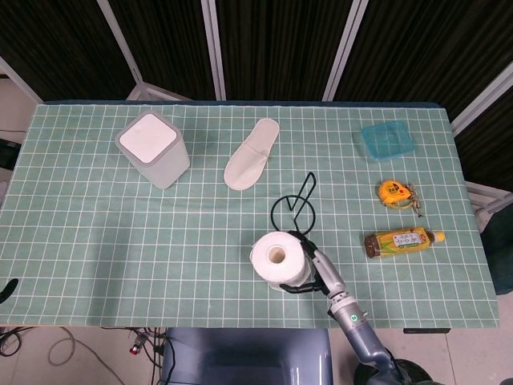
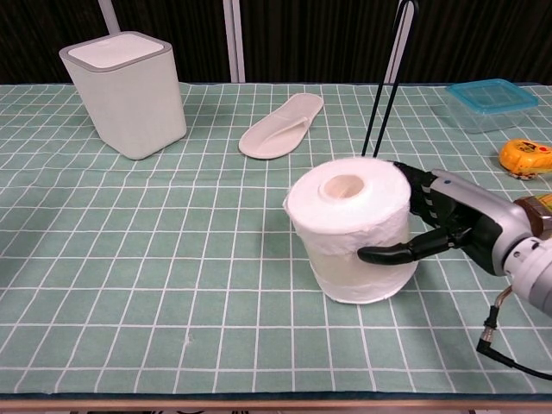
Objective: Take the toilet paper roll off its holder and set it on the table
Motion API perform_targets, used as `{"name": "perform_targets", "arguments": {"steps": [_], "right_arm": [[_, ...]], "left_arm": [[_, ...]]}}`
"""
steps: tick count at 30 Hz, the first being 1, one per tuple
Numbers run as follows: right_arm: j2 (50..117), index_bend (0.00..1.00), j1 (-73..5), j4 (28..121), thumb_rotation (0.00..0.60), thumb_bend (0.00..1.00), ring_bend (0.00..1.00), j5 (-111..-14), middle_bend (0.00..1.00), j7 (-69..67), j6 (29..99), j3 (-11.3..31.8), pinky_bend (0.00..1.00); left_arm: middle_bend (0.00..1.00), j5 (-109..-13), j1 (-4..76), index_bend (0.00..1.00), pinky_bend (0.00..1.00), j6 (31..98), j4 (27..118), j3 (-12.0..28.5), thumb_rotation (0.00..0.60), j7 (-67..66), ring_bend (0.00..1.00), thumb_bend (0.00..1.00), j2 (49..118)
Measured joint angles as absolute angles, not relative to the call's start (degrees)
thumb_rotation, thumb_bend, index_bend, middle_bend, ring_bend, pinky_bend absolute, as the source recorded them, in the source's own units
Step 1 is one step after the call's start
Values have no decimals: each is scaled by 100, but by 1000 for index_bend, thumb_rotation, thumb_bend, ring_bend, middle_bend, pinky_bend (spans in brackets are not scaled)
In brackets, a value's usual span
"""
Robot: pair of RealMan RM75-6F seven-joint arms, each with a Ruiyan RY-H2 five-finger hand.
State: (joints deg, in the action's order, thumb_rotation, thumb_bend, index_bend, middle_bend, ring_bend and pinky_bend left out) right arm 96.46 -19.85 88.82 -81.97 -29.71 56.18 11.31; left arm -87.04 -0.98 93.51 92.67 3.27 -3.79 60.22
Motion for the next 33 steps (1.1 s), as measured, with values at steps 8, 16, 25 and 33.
{"name": "perform_targets", "arguments": {"steps": [8, 16, 25, 33], "right_arm": [[9135, 0, -2137, 9163, 600, 0, 0, -8225, 0, -3290, 5369, 1056, 0], [7966, 0, -1857, 9630, 600, 0, 0, -8563, 0, -3652, 6029, 1149, 0], [5827, 0, -979, 9730, 600, 0, 0, -9403, 0, -3203, 7328, 667, 0], [6229, 0, -388, 8898, 600, 0, 0, -9984, 0, -872, 8748, 522, 0]], "left_arm": [[0, -8741, -88, 53, 15, 9332, 9280, 302, 600, -439, 0, 176, 6039], [0, -8662, -94, 53, 15, 9309, 9293, 321, 600, -440, 0, 177, 6034], [0, -8601, -94, 53, 15, 9315, 9301, 358, 600, -470, 0, 176, 6046], [0, -8591, 9, 53, 15, 9089, 9162, 340, 600, -430, 0, 176, 6090]]}}
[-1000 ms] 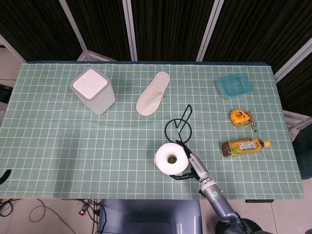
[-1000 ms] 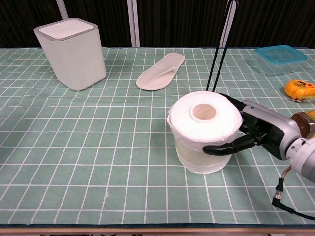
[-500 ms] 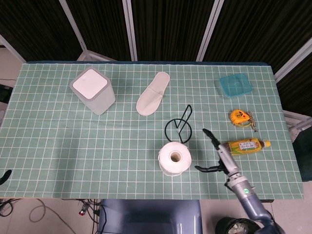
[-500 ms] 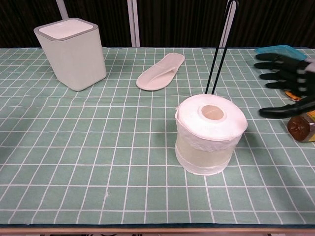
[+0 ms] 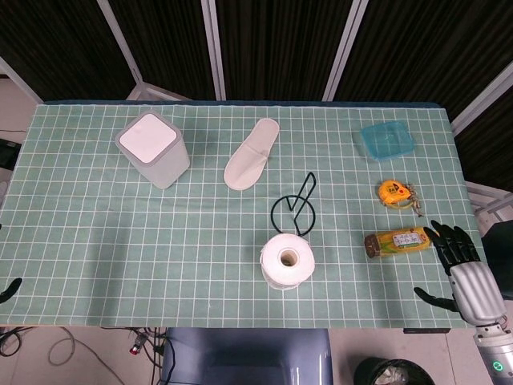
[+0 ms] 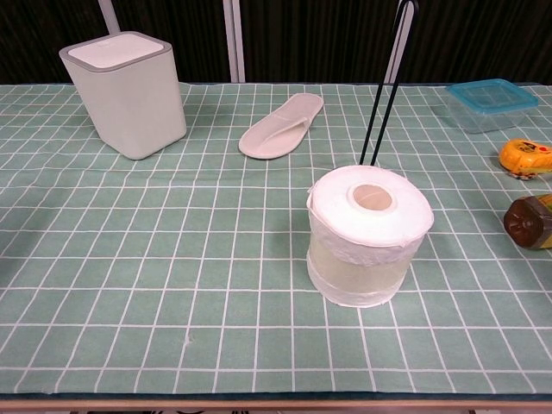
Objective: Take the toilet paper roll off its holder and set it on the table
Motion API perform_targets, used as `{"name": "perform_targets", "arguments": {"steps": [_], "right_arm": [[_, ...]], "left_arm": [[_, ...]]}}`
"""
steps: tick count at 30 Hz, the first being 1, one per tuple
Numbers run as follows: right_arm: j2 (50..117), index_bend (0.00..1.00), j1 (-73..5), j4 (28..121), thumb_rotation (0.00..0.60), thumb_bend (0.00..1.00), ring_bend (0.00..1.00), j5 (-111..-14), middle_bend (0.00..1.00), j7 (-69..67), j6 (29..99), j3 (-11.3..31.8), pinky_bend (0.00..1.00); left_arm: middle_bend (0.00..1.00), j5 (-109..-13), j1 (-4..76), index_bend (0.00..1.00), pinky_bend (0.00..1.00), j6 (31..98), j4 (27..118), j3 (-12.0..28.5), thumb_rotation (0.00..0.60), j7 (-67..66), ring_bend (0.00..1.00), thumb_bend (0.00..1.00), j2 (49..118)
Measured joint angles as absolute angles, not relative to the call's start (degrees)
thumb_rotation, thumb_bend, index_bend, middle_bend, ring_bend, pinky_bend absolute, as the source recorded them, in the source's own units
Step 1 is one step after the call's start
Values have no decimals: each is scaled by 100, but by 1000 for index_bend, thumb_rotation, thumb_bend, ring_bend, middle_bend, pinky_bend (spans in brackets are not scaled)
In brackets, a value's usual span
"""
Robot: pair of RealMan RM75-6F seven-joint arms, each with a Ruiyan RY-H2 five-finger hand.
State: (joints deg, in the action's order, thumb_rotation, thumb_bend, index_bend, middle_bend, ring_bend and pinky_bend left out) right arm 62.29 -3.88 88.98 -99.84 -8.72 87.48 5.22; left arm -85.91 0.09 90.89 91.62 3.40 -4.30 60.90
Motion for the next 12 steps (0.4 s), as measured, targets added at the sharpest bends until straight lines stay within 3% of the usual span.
{"name": "perform_targets", "arguments": {"steps": [5, 12], "right_arm": [[6551, 0, -232, 8466, 600, 0, 0, -10136, 0, 271, 9168, 534, 0], [6736, 0, -201, 8261, 600, 0, 0, -10173, 0, 343, 9356, 478, 0]], "left_arm": [[0, -8595, 34, 53, 15, 9075, 9091, 338, 600, -405, 0, 176, 6114], [0, -8725, 59, 53, 15, 9096, 9038, 304, 600, -412, 0, 176, 6138]]}}
